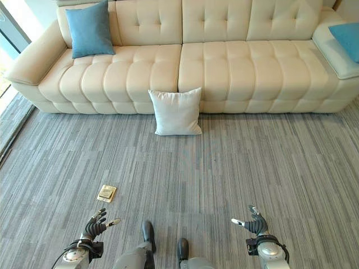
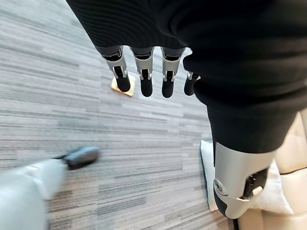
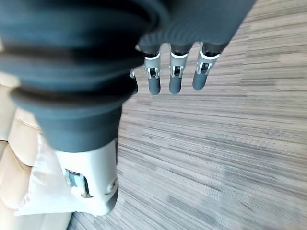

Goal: Pick up all the scattered cushions and arrange them neatly on the sofa.

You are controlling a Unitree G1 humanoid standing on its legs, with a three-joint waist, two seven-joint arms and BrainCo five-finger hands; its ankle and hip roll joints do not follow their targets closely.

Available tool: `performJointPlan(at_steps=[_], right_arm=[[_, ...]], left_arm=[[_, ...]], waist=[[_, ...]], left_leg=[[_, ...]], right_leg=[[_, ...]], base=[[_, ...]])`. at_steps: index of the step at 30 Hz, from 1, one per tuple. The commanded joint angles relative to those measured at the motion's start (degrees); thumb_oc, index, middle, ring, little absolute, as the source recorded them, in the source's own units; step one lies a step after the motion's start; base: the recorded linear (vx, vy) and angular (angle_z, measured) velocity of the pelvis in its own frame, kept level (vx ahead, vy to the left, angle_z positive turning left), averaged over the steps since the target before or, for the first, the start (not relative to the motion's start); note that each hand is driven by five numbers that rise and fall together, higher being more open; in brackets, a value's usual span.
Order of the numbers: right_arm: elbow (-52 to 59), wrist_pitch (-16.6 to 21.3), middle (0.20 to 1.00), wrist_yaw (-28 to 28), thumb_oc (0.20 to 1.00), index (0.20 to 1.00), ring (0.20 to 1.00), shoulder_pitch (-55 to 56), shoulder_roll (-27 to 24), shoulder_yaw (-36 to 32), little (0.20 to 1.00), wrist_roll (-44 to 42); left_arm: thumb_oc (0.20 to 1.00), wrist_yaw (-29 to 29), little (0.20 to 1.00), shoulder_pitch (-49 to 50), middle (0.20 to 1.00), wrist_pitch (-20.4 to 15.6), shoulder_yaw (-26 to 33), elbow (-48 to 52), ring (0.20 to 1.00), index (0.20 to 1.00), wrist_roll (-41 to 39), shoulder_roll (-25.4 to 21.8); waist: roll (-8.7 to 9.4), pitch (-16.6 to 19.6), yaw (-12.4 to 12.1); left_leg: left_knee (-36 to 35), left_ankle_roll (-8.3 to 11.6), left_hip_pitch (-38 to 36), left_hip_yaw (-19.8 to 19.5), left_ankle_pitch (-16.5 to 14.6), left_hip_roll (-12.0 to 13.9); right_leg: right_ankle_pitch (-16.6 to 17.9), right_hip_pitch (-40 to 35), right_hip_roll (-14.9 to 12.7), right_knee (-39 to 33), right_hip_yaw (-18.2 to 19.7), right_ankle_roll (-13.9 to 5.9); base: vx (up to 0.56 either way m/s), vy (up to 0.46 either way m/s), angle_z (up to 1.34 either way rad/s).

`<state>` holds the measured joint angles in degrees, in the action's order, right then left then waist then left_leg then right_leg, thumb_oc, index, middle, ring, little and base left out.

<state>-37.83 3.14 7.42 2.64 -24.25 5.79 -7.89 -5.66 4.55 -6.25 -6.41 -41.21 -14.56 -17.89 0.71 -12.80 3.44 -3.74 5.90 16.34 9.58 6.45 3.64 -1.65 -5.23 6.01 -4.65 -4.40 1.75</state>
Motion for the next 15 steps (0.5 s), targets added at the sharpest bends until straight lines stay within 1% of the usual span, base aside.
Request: performJointPlan(at_steps=[1, 2, 3, 4, 5, 6, 7, 9, 10, 11, 12, 13, 14, 15], right_arm=[[3.45, 1.20, 1.000, 1.05, 1.000, 1.000, 1.000, 1.63, -2.84, -2.67, 1.000, 0.30], [3.48, 0.89, 1.000, 0.75, 1.000, 1.000, 1.000, 1.70, -2.61, -2.72, 1.000, 0.72], [3.48, 0.89, 1.000, 0.75, 1.000, 1.000, 1.000, 1.70, -2.61, -2.72, 1.000, 0.72], [4.12, 0.68, 1.000, -0.06, 1.000, 1.000, 1.000, 2.74, -1.80, -3.15, 1.000, 1.49], [4.15, 0.67, 1.000, -0.06, 1.000, 1.000, 1.000, 2.79, -1.77, -3.15, 1.000, 1.50], [4.27, 0.69, 1.000, -0.10, 1.000, 1.000, 1.000, 2.71, -1.51, -3.06, 1.000, 1.45], [3.87, 0.84, 1.000, -0.56, 1.000, 1.000, 1.000, 3.04, -0.06, -2.94, 1.000, 1.15], [3.87, 0.85, 1.000, -0.56, 1.000, 1.000, 1.000, 3.03, -0.06, -2.95, 1.000, 1.15], [4.46, 1.04, 1.000, -0.82, 1.000, 1.000, 1.000, 2.16, 0.97, -1.76, 1.000, 0.96], [4.89, 0.91, 1.000, -0.83, 1.000, 1.000, 1.000, 1.72, 1.35, -1.38, 1.000, 0.96], [4.78, 1.04, 1.000, -0.47, 1.000, 1.000, 1.000, 0.04, 1.85, -0.04, 1.000, 0.95], [4.77, 1.04, 1.000, -0.47, 1.000, 1.000, 1.000, 0.01, 1.84, -0.04, 1.000, 0.94], [4.57, 0.95, 1.000, -0.47, 1.000, 1.000, 1.000, -0.91, 1.95, 0.65, 1.000, 1.06], [4.54, 0.81, 1.000, -0.60, 1.000, 1.000, 1.000, -1.74, 1.59, 1.22, 1.000, 1.14]], left_arm=[[1.000, -0.84, 1.000, -0.17, 1.000, -1.24, 0.74, 3.18, 1.000, 1.000, 2.08, -1.95], [1.000, -0.90, 1.000, 0.35, 1.000, -1.10, 1.22, 3.29, 1.000, 1.000, 2.08, -1.94], [1.000, -0.90, 1.000, 0.35, 1.000, -1.10, 1.22, 3.29, 1.000, 1.000, 2.08, -1.94], [1.000, -0.19, 1.000, 1.11, 1.000, -0.76, 1.45, 3.53, 1.000, 1.000, 2.84, -2.31], [1.000, -0.19, 1.000, 1.14, 1.000, -0.76, 1.44, 3.54, 1.000, 1.000, 2.85, -2.34], [1.000, -0.24, 1.000, 1.06, 1.000, -0.72, 1.46, 3.38, 1.000, 1.000, 3.03, -2.60], [1.000, -0.02, 1.000, 0.55, 1.000, -0.49, 1.22, 2.63, 1.000, 1.000, 3.27, -2.96], [1.000, -0.02, 1.000, 0.53, 1.000, -0.49, 1.22, 2.62, 1.000, 1.000, 3.27, -2.95], [1.000, -0.29, 1.000, -0.14, 1.000, -0.51, 1.24, 3.11, 1.000, 1.000, 2.88, -3.93], [1.000, -0.45, 1.000, -0.41, 1.000, -0.38, 1.17, 3.66, 1.000, 1.000, 2.62, -4.33], [1.000, -1.06, 1.000, -1.34, 1.000, -0.46, 0.97, 3.80, 1.000, 1.000, 2.32, -4.85], [1.000, -1.06, 1.000, -1.37, 1.000, -0.46, 0.98, 3.79, 1.000, 1.000, 2.32, -4.84], [1.000, -1.18, 1.000, -1.73, 1.000, -0.37, 0.82, 3.88, 1.000, 1.000, 2.17, -4.86], [1.000, -1.12, 1.000, -1.92, 1.000, -0.48, 0.77, 3.93, 1.000, 1.000, 1.49, -4.50]], waist=[[-0.18, -0.29, -1.13], [0.21, 0.53, -1.97], [0.21, 0.53, -1.97], [0.60, 2.01, -2.46], [0.70, 2.09, -2.45], [1.76, 2.30, -2.43], [3.50, 3.38, -2.49], [3.36, 3.47, -2.61], [4.86, 3.02, -2.72], [4.60, 2.22, -2.58], [3.75, 0.55, -2.39], [3.67, 0.60, -2.46], [3.29, -0.11, -2.15], [2.36, -1.14, -0.82]], left_leg=[[1.16, -0.62, 1.04, -0.06, 0.11, 0.11], [2.24, -0.43, 3.33, 0.08, 1.41, 0.77], [2.24, -0.43, 3.33, 0.08, 1.41, 0.77], [5.32, -1.28, 2.40, 0.04, 3.61, 0.34], [5.51, -1.29, 2.52, 0.06, 3.48, 0.27], [8.53, -1.55, 3.23, 0.29, 2.91, -0.35], [10.90, -2.90, 2.06, 1.09, 0.09, -1.57], [10.85, -2.88, 2.19, 1.13, 0.18, -1.37], [11.55, -4.60, 0.13, 2.36, -3.26, -1.82], [11.45, -5.51, -1.47, 2.58, -4.57, -1.66], [10.98, -6.95, -6.30, 3.37, -7.57, -1.65], [10.93, -6.93, -6.22, 3.41, -7.49, -1.53], [10.48, -7.34, -8.60, 3.34, -8.64, -1.82], [8.48, -7.64, -13.38, 2.39, -10.18, -2.75]], right_leg=[[-8.36, -3.68, -7.51, 6.86, 4.48, -5.18], [-9.34, -6.99, -7.69, 7.09, 6.60, -5.60], [-9.34, -6.99, -7.69, 7.09, 6.60, -5.60], [-9.77, -8.75, -8.60, 8.70, 7.91, -6.16], [-9.83, -8.72, -8.69, 8.70, 7.88, -6.18], [-8.48, -9.02, -9.96, 9.86, 8.04, -6.95], [-2.60, -7.35, -12.00, 14.65, 8.85, -8.88], [-2.45, -7.16, -11.85, 14.62, 8.99, -8.85], [8.09, -2.65, -13.57, 24.86, 9.63, -10.87], [10.32, 0.40, -13.93, 29.78, 9.19, -10.85], [10.16, 6.18, -15.07, 34.90, 6.62, -9.58], [10.27, 6.31, -14.95, 34.86, 6.67, -9.54], [8.95, 8.81, -15.15, 34.82, 4.93, -9.00], [2.99, 14.10, -12.28, 32.66, 1.97, -8.20]], base=[[0.64, 0.165, -0.40], [0.45, 0.129, -0.38], [0.98, 0.341, -0.49], [0.54, 0.212, -0.41], [0.74, 0.294, -0.50], [0.52, 0.220, -0.43], [0.51, 0.220, -0.54], [0.29, 0.136, -0.55], [0.37, 0.197, -0.47], [0.64, 0.367, -0.29], [0.36, 0.231, -0.15], [0.40, 0.239, -0.16], [0.48, 0.191, -0.11], [0.49, 0.190, -0.07]])
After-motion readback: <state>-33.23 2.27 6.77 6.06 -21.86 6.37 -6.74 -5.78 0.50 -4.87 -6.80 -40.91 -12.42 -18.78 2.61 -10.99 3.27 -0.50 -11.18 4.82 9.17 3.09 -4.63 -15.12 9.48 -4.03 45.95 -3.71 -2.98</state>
